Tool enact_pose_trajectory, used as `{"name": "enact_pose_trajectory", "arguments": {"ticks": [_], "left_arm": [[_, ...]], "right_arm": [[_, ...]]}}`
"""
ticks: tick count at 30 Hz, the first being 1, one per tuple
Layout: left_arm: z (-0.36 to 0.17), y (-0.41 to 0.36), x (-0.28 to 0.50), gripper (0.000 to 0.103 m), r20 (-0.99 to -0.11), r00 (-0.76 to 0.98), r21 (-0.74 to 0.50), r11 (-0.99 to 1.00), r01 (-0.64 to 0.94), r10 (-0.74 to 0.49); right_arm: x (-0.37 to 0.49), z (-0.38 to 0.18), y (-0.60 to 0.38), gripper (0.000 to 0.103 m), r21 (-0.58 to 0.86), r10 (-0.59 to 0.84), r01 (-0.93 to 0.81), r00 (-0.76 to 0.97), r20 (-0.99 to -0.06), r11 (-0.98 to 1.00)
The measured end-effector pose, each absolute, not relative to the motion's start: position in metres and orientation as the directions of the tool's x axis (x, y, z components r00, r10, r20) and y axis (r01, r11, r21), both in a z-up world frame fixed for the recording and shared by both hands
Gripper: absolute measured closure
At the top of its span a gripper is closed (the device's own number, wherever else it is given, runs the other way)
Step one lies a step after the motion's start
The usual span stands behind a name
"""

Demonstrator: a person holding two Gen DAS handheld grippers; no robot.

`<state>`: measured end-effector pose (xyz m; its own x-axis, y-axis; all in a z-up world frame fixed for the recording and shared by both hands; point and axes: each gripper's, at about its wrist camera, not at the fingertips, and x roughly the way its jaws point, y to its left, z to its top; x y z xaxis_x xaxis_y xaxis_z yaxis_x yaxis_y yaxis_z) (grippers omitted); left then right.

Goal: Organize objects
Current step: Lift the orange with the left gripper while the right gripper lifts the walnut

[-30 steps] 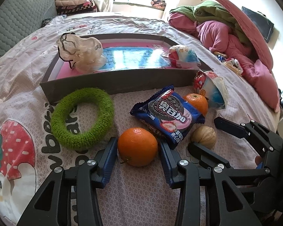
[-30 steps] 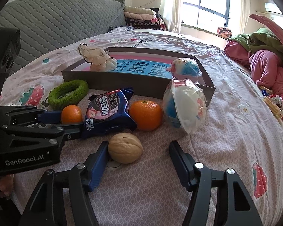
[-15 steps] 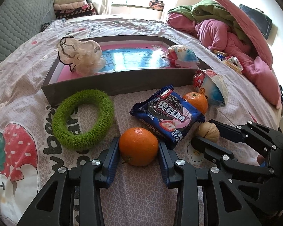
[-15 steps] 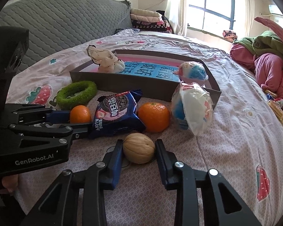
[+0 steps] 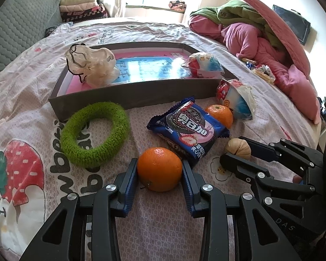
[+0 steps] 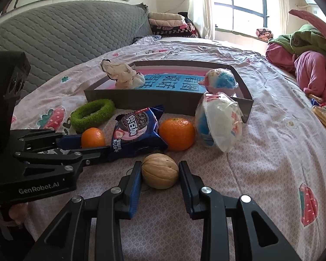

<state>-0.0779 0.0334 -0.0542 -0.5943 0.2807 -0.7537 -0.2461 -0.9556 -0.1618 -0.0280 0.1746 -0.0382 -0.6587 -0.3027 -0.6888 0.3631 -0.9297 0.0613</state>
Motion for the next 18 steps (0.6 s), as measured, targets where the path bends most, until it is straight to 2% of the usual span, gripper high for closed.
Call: {"name": "enact_pose_trajectory", "arguments": {"ticks": [18], "left_arm": [[-0.045, 0.02, -0.052, 0.065, -0.749, -0.599, -0.179, -0.957, -0.23, 0.284]], "right_arm": [[-0.013, -0.026, 0.172, 0.069, 0.036, -0.321, 0.395, -0.687, -0.652, -0.918]]}}
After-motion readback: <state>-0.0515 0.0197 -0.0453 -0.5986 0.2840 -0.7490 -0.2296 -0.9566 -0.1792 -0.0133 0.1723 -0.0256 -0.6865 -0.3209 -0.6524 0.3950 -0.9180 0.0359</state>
